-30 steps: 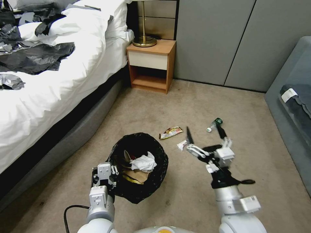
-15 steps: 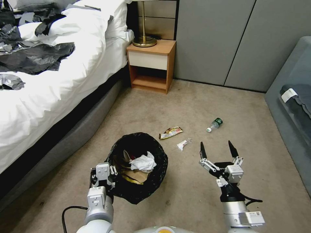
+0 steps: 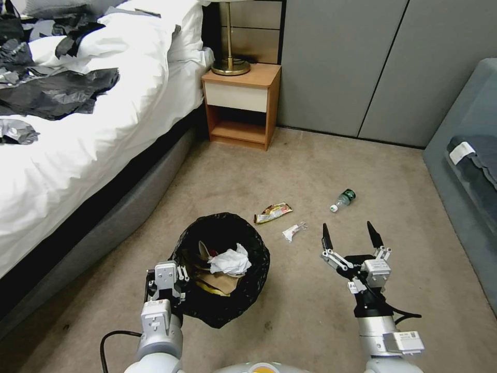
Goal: Pick up the trash bin, then pick up the garbage from the floor and place it into the trash bin.
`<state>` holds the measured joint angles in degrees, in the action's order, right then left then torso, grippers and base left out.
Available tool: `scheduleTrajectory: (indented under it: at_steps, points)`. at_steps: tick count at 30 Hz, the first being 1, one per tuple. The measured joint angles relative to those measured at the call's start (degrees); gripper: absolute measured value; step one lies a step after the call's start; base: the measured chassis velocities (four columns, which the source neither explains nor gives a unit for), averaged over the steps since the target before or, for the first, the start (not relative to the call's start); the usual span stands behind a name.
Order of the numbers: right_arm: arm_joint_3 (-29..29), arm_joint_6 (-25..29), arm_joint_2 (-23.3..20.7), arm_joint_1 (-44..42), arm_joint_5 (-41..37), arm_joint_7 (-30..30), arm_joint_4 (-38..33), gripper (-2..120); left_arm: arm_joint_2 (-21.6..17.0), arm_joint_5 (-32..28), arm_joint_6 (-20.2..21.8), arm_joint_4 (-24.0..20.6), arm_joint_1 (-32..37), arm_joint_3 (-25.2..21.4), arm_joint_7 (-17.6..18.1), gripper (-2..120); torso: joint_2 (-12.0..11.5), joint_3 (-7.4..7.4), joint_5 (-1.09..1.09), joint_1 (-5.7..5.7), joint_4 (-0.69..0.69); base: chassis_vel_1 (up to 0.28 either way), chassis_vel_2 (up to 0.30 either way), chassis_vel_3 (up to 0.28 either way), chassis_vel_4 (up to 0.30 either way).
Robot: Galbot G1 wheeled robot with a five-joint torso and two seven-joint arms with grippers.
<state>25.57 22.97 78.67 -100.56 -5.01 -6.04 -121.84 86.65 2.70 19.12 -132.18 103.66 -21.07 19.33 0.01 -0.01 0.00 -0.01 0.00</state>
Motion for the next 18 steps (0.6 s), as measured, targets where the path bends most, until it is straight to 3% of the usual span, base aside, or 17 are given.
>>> scheduleTrajectory:
  at_steps: [18]
  points:
    - [0.3, -1.3, -0.5, 0.9, -0.5, -0.1, -0.5, 100, -0.1, 0.0, 0.0, -0.6, 0.1, 0.2, 0.0, 3, 0.0, 0.01, 0.00, 0.00, 0.00, -0.119, 0.128, 0.126, -0.121]
